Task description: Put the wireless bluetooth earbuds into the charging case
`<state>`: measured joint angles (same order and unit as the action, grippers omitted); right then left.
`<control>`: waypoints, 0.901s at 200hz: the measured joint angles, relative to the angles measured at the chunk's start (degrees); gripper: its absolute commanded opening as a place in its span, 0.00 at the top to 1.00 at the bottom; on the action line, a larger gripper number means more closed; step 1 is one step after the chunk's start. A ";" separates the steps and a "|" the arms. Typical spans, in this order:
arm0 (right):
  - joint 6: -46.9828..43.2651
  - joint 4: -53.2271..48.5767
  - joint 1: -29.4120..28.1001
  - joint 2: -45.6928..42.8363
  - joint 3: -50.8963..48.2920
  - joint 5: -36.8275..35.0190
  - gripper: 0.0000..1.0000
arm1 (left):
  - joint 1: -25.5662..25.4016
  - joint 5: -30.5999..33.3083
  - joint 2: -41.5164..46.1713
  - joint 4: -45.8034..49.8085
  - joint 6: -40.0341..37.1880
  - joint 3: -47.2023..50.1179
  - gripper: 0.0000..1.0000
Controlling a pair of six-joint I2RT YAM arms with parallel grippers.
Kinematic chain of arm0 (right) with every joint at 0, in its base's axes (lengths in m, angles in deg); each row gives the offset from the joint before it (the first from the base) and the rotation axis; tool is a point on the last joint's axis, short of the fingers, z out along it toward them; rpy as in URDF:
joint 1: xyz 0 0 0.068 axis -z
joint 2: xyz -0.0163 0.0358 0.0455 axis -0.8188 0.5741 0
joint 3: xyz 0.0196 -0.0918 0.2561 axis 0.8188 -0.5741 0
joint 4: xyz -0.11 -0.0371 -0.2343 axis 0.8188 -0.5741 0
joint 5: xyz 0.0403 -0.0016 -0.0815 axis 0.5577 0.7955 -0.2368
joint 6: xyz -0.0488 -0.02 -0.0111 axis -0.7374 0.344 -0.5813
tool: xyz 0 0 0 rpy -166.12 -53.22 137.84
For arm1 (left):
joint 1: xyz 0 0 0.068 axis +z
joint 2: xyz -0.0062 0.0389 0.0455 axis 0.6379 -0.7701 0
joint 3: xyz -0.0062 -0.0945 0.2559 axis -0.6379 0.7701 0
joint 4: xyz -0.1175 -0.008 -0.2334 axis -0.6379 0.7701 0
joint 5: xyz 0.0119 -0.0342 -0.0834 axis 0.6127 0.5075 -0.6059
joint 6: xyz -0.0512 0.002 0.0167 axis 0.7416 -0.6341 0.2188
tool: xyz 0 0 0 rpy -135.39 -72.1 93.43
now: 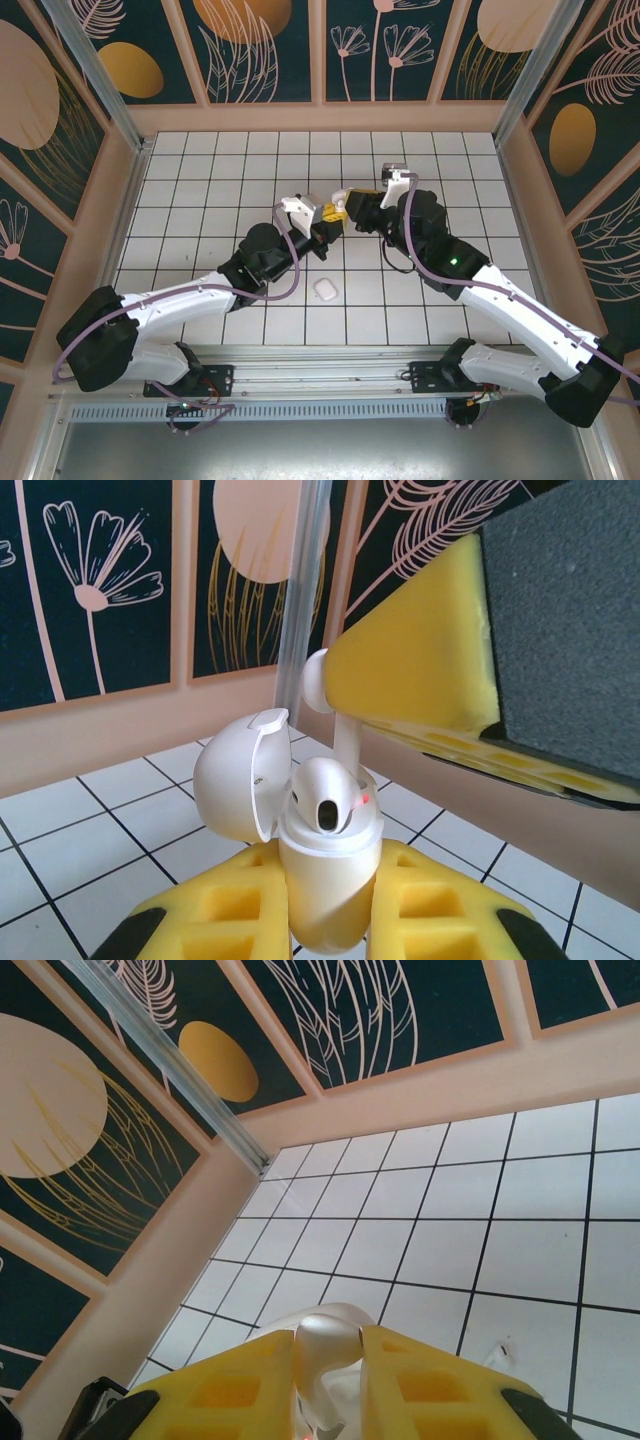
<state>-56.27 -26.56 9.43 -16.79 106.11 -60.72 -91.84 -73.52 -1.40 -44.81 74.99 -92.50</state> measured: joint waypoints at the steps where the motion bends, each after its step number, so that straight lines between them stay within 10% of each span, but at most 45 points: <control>1: -0.04 -0.04 0.00 0.00 0.00 0.02 0.79 | 0.00 0.00 0.02 0.00 0.02 0.00 1.00; 180: -2.69 -4.59 0.17 2.54 2.82 2.82 0.71 | 0.11 0.00 0.70 -0.79 -0.02 1.11 1.00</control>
<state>-58.96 -31.15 9.60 -14.25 108.93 -57.90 -91.73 -73.52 -0.70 -45.60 74.96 -91.38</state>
